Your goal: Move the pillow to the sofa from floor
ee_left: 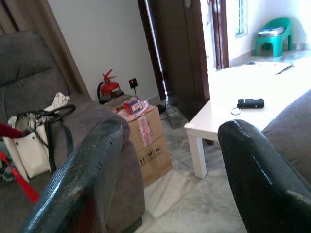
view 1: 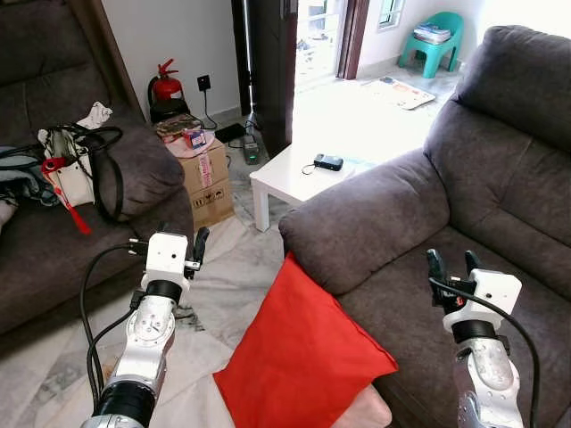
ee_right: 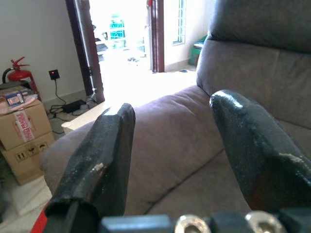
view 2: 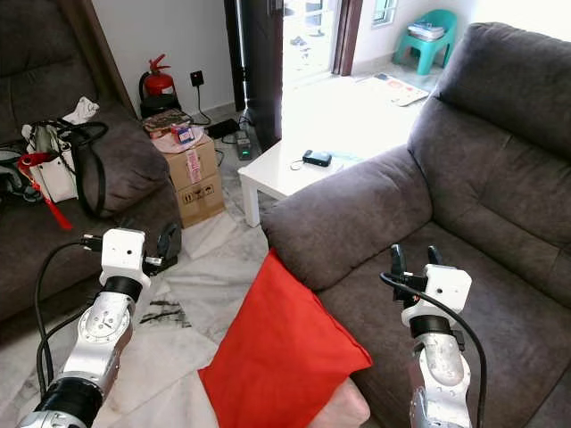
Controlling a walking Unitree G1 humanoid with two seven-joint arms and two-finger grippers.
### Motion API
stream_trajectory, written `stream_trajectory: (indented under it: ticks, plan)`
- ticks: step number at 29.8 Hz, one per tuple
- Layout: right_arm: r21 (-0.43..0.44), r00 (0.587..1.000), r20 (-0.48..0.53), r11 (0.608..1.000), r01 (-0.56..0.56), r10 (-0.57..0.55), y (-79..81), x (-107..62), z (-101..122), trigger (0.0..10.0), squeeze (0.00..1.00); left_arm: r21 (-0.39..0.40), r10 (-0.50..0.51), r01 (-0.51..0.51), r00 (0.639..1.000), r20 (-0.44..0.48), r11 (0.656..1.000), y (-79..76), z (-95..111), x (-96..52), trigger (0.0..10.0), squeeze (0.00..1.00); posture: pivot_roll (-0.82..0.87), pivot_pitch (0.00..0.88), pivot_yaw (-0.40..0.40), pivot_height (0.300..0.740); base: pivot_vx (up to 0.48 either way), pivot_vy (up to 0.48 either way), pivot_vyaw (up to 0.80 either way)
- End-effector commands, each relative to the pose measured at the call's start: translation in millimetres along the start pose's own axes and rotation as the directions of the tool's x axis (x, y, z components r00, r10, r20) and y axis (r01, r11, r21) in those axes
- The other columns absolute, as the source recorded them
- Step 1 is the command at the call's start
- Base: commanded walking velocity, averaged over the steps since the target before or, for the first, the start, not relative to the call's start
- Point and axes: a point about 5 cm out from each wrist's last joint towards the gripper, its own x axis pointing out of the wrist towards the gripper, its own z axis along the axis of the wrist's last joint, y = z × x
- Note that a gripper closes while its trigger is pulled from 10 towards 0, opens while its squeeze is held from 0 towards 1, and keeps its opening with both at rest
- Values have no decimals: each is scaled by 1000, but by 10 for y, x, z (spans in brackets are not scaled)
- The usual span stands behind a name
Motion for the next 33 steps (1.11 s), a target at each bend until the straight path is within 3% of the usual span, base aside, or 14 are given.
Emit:
stream_trajectory:
  ticks: [1,12,18,23,33]
  plan:
    - [16,1000,6,1000,-22,22,63,59,23,10000,0,1,19,-19,1000,9,1000,31,19,-12,10000,0,-86,0,-27,740,0,0,0]
    - [68,990,4,987,-143,143,359,14,12,10000,0,25,47,-47,999,11,999,137,31,-223,10000,0,-9,81,-60,740,0,0,0]
    - [78,980,-5,977,-200,201,463,33,14,10000,0,35,78,-78,997,7,996,195,52,-336,10000,0,26,110,-75,740,0,0,0]
    - [87,984,5,980,-179,179,471,49,36,10000,0,35,38,-38,999,-19,999,150,27,-388,10000,0,-12,120,-51,740,0,0,0]
    - [86,992,18,988,-124,123,397,31,64,10000,0,31,11,-11,1000,-1,999,148,128,-253,10000,0,-53,118,-16,740,0,0,0]
